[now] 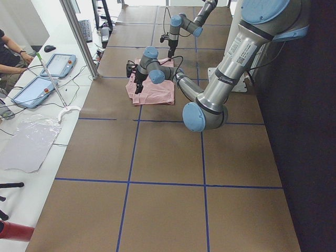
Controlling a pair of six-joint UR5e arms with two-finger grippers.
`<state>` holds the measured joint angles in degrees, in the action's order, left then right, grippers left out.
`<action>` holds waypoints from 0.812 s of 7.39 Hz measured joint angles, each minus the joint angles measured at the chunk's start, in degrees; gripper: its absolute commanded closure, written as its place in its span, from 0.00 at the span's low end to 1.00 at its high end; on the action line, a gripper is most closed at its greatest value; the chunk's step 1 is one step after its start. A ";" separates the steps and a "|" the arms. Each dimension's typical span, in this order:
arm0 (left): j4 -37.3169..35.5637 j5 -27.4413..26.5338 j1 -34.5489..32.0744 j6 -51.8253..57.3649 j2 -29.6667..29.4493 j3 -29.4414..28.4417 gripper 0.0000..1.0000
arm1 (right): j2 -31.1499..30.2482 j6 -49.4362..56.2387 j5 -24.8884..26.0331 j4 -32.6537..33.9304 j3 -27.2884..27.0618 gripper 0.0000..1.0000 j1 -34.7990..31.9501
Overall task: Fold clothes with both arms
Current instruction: 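Release the hem and move the right gripper to the folded shirt's side edge, then grasp the shirt's side edge with the right gripper and drag it toward the robot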
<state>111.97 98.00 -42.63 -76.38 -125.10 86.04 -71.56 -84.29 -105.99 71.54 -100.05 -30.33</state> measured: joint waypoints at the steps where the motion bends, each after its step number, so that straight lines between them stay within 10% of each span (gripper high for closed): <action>1: 0.00 -0.01 0.00 0.00 0.02 0.00 0.00 | -0.03 0.00 -0.05 0.00 0.00 0.84 0.03; 2: 0.00 -0.05 0.00 0.00 0.03 0.00 0.00 | -0.06 0.02 -0.08 0.00 0.02 1.00 0.06; 6: 0.00 -0.09 0.00 -0.01 0.12 -0.07 0.00 | -0.27 0.11 -0.31 0.09 0.17 1.00 -0.01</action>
<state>111.97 97.91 -42.63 -76.39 -124.98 85.97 -71.84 -84.18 -106.30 71.63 -99.89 -30.34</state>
